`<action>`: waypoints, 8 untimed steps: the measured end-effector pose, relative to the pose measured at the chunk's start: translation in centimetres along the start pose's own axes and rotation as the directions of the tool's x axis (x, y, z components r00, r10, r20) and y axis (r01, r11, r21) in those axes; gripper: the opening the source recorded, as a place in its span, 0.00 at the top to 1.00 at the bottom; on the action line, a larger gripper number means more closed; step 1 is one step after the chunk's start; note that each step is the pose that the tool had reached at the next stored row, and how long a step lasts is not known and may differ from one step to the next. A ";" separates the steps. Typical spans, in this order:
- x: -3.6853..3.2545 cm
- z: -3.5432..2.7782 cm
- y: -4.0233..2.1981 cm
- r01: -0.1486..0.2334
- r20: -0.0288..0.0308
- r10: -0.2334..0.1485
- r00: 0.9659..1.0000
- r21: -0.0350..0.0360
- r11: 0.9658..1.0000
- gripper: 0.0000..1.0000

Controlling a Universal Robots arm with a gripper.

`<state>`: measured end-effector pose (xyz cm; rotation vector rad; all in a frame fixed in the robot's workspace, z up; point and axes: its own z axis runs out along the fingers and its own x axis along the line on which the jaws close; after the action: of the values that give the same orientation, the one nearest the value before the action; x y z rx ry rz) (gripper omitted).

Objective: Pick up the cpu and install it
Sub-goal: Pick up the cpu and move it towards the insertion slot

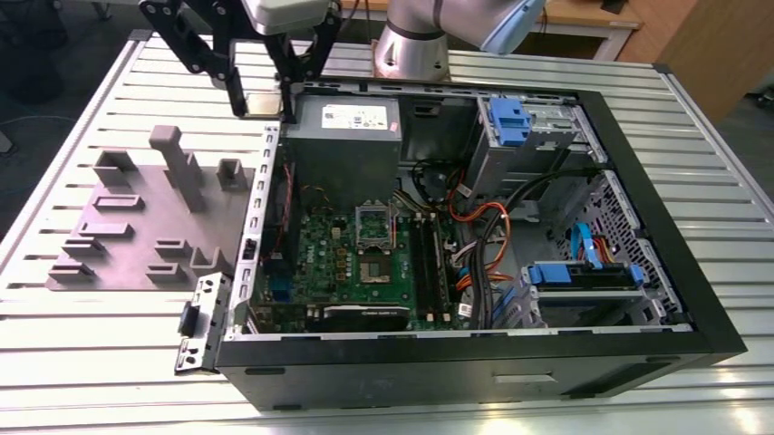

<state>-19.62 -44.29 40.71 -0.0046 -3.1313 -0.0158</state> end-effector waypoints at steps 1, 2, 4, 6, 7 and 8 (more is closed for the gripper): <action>-0.10 0.00 0.00 0.000 0.000 0.000 1.000 0.000 1.000 0.53; -0.21 0.00 0.00 0.000 0.000 0.000 1.000 0.000 1.000 0.53; -0.44 0.00 0.00 0.000 0.000 0.000 1.000 0.000 1.000 0.53; -0.71 0.00 0.00 0.000 0.000 0.000 1.000 0.000 1.000 0.53; -0.86 0.00 0.00 0.000 0.000 0.000 1.000 0.000 1.000 0.53; -1.01 0.00 0.00 0.000 0.000 0.000 1.000 0.000 1.000 0.53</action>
<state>-18.61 -44.29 40.70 -0.0045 -3.1313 -0.0160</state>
